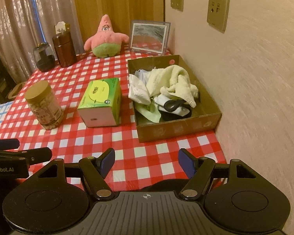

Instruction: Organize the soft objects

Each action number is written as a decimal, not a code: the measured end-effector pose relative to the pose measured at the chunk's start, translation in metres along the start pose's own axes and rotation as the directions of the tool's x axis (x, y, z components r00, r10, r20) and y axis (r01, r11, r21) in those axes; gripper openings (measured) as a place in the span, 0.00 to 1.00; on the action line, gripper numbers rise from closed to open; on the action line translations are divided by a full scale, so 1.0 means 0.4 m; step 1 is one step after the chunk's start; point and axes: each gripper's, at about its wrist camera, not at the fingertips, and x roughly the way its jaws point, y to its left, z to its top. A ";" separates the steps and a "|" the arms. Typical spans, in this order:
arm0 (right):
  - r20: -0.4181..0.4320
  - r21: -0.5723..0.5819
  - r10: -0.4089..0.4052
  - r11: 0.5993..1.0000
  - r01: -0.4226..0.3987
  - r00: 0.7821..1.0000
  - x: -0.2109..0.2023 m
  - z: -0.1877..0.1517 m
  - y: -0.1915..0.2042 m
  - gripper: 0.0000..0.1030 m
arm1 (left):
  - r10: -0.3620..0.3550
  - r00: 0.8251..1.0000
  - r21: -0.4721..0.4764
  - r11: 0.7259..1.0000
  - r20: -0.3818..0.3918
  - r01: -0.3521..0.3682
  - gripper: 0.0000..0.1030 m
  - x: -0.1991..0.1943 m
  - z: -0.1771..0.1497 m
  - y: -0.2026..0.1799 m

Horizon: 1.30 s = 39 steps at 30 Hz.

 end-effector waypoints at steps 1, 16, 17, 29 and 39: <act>0.000 -0.002 0.001 1.000 -0.001 1.000 0.001 0.001 0.000 0.69 | 0.000 1.000 0.002 1.000 0.002 0.000 0.99 0.000 -0.001 -0.001; -0.015 0.006 0.005 1.000 -0.004 1.000 0.007 -0.006 0.012 0.69 | 0.014 1.000 -0.005 1.000 0.025 -0.014 0.99 0.006 0.006 0.001; -0.014 0.006 0.005 1.000 -0.005 1.000 0.007 -0.006 0.012 0.69 | 0.015 1.000 -0.005 1.000 0.024 -0.015 0.99 0.007 0.007 0.002; -0.017 0.013 0.002 1.000 -0.002 1.000 0.013 -0.006 0.005 0.69 | 0.013 1.000 -0.002 1.000 0.025 -0.013 0.99 0.014 0.008 -0.002; -0.018 0.013 0.002 1.000 -0.002 1.000 0.015 -0.006 0.003 0.69 | 0.012 1.000 -0.003 1.000 0.024 -0.012 0.99 0.015 0.009 -0.004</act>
